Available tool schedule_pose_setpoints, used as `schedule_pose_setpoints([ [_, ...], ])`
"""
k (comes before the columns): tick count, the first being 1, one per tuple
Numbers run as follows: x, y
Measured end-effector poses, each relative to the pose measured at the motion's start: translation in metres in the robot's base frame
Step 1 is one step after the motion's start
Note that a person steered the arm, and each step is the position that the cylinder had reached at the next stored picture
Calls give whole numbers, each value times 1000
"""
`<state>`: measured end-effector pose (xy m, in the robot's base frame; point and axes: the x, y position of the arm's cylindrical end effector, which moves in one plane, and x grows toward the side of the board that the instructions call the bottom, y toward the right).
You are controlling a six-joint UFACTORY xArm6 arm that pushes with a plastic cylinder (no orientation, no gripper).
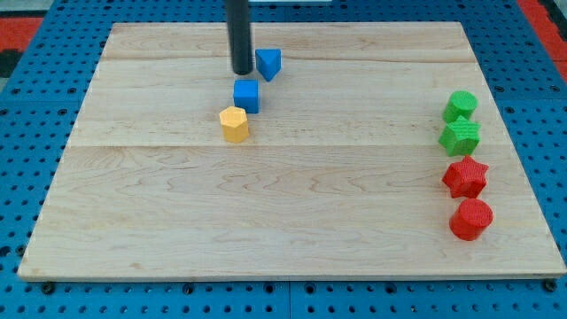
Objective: Push the blue triangle left a bit
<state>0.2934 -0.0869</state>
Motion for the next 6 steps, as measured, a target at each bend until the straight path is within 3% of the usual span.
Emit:
schedule_pose_setpoints([
  [1,-24,-64],
  [2,-50,-16],
  [3,-51,92],
  [4,-18,148],
  [6,-12,73],
])
